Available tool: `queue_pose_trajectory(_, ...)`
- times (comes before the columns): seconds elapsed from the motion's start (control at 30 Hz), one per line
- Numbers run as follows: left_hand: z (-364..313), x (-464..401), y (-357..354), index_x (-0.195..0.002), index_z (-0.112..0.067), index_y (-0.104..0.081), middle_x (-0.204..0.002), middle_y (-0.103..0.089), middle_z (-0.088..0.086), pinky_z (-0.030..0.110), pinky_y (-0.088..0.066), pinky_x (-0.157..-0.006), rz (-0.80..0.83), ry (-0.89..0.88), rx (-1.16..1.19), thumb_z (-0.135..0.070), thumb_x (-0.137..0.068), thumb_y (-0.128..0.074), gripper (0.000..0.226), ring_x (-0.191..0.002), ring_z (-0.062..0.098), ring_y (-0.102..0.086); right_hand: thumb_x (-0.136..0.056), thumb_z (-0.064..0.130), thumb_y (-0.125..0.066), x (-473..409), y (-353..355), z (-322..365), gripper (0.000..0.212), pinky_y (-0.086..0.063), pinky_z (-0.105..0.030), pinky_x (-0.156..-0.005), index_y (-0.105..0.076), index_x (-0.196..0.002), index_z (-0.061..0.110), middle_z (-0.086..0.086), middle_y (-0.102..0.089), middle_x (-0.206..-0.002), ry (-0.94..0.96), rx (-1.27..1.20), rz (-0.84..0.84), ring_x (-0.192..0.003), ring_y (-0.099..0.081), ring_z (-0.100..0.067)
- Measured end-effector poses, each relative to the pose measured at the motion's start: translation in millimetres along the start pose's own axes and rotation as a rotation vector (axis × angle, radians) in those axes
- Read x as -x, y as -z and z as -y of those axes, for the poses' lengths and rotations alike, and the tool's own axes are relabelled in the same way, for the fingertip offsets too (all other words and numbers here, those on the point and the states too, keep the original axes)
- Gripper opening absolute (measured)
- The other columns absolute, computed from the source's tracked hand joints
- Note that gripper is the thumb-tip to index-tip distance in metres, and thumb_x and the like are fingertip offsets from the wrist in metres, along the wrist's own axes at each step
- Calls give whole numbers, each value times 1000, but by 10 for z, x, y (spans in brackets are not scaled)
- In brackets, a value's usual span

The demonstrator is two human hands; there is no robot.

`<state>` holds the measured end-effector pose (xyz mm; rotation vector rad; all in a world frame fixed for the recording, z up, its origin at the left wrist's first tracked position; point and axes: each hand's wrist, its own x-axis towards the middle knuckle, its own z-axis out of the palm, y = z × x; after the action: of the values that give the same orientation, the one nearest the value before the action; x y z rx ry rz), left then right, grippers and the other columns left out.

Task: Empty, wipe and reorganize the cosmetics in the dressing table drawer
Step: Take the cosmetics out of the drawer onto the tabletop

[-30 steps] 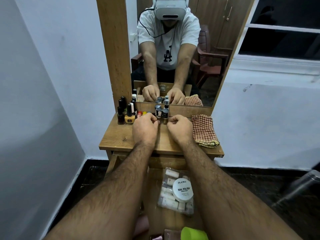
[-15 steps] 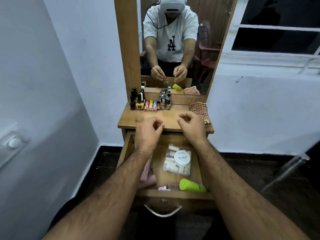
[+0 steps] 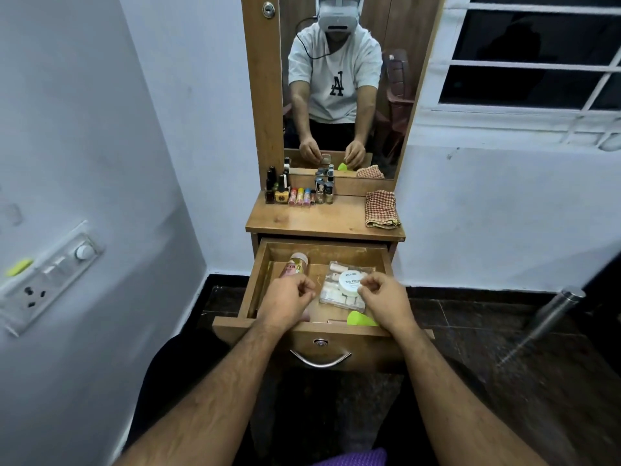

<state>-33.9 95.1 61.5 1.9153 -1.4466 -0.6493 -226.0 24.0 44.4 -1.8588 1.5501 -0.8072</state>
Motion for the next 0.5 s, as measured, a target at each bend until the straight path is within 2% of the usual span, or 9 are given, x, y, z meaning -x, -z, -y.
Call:
queue_pose_trajectory(0.1,20,-24,-53,-84,-29,-64,-88,-62,-15,1,-41,-49,45,30,-4,-15,-90,-69,16,-68,-2,-59,-84,15,-75,-24,-39,-56,21,-47,-21,-78,-71,-104,12,4,-67,-89,-38,6,55,-87,-64,-13)
queue_pose_trajectory(0.17,53,-55,-85,-80,-29,-65,-88,-65,-11,6,-48,-52,63,69,25,-14,-89,-70,18,-69,3,-65,-79,21,-81,-34,-57,-62,26,-52,-26,-82,-70,-101,17,6,-67,-88,-61,25,149,-86,-64,-12)
queue_pose_trajectory(0.23,88,-93,-115,-80,-25,-66,-88,-67,-6,20,-59,-60,99,112,76,-11,-89,-70,16,-72,11,-70,-73,29,-86,-57,-78,-70,33,-52,-30,-85,-69,-101,21,7,-68,-91,-68,129,268,-89,-64,-11)
queue_pose_trajectory(0.33,121,-137,-130,-85,-21,-68,-85,-69,-2,34,-62,-68,150,139,88,-10,-88,-70,12,-73,18,-73,-65,35,-91,-101,-100,-71,44,-51,-31,-87,-69,-102,25,6,-69,-98,-100,197,420,-94,-64,-13)
queue_pose_trajectory(0.4,148,-170,-143,-86,-21,-68,-82,-70,-2,35,-62,-69,167,138,85,-9,-89,-70,12,-73,19,-74,-66,36,-91,-128,-109,-87,44,-51,-31,-89,-68,-102,25,4,-68,-103,-117,222,496,-98,-63,-15)
queue_pose_trajectory(0.5,180,-209,-150,-85,-22,-69,-81,-71,-3,36,-62,-72,188,149,74,-11,-89,-69,12,-73,18,-74,-75,32,-85,-161,-119,-79,34,-48,-28,-87,-68,-103,25,1,-65,-112,-117,323,581,-103,-59,-17)
